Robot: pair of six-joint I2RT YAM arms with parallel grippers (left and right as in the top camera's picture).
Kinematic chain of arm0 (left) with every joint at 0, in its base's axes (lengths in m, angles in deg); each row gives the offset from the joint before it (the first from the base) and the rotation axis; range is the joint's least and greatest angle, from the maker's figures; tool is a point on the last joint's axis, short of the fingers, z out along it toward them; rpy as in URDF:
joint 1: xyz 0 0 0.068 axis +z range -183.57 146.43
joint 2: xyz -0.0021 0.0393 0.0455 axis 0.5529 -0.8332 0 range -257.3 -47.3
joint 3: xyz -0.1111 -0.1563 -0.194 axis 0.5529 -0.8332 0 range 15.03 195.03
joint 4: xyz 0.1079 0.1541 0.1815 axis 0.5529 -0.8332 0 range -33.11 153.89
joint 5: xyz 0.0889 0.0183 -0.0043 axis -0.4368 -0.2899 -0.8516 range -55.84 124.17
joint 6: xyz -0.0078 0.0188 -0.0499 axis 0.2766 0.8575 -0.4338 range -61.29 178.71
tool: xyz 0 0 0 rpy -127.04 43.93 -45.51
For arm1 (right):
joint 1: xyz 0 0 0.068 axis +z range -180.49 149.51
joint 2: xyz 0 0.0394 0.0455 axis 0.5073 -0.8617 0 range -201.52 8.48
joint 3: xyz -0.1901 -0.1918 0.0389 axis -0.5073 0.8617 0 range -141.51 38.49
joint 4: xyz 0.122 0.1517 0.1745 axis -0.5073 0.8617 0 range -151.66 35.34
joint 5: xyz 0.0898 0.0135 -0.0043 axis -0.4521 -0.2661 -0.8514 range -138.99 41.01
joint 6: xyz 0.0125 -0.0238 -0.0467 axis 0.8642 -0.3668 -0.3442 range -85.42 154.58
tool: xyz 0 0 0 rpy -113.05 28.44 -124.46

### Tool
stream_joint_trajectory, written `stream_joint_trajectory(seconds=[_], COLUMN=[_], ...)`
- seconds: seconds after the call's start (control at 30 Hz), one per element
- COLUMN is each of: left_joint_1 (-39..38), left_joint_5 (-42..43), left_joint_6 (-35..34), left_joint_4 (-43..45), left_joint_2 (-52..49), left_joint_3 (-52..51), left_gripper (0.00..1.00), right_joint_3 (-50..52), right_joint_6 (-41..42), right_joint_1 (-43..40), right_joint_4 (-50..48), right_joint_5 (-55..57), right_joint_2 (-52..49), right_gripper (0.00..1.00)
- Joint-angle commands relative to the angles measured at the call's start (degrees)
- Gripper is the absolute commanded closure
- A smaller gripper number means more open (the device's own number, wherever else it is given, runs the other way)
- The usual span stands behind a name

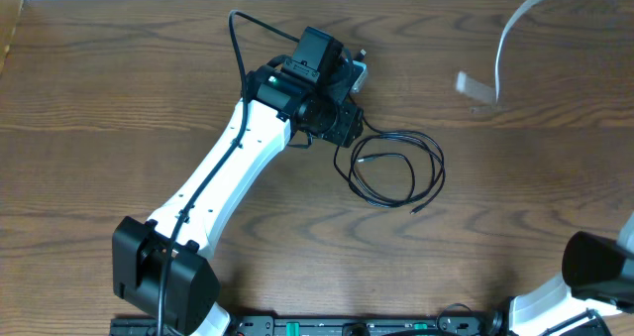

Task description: Untangle cables

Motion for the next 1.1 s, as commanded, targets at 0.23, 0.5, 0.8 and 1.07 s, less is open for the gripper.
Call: stream_joint_trajectory(seconds=[0.23,0.5,0.8,1.07], left_joint_1=[-0.02,-0.02,-0.02,-0.02], left_joint_5=[0.90,0.90,0.90,0.90], left_joint_6=[-0.13,-2.08,-2.32,-2.32], left_joint_4=[-0.09,-0.09,-0.09,-0.09], left_joint_2=[0.70,0.70,0.70,0.70], left_joint_3=[0.15,0.15,0.15,0.15], left_gripper=[0.50,0.50,0.50,0.50], right_joint_3=[-0.63,-0.61,-0.61,-0.63], right_joint_6=[3.10,3.32,4.07,9.07], right_joint_1=[-6.45,-9.44,-10.38,-11.74], right_joint_4=[-6.56,0.90,7.43,7.69], right_joint_5=[-0.02,-9.94,-13.05,-10.27], right_joint_2=[-10.29,-23.10,-33.35,-35.23], right_gripper=[0.99,0.99,0.99,0.99])
